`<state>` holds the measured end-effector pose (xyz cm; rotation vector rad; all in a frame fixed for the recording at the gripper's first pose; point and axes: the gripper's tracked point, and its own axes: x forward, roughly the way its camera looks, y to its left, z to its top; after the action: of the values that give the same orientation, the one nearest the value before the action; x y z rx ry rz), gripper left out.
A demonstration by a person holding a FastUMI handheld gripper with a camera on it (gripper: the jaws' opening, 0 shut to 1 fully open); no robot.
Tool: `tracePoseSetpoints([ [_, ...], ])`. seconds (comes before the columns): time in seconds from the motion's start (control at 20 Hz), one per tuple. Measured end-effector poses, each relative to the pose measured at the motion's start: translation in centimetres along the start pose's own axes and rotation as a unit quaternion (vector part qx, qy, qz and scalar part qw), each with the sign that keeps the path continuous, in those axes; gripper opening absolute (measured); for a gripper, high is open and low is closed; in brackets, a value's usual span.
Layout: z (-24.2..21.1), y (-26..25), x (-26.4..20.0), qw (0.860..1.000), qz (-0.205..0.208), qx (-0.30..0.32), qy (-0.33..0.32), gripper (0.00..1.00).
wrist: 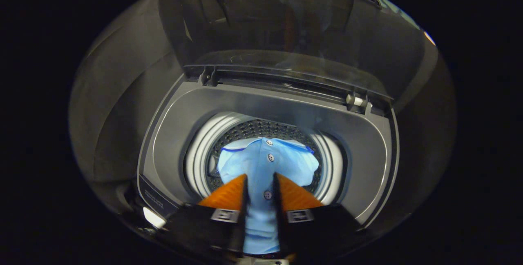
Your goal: Put the clothes into the washing machine and then close the washing machine lid.
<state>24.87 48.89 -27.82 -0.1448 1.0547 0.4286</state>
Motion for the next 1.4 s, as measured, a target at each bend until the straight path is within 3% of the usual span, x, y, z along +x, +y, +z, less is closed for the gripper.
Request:
tracePoseSetpoints([
  [0.25,0.3,0.9,-0.9,1.000,0.002,0.000,-0.018,0.99],
  [0.95,7.6,-0.4,-8.0,0.989,0.009,0.070,-0.133,0.98],
  [1.4,16.9,-4.1,-18.8,0.960,0.015,0.139,-0.242,0.98],
])
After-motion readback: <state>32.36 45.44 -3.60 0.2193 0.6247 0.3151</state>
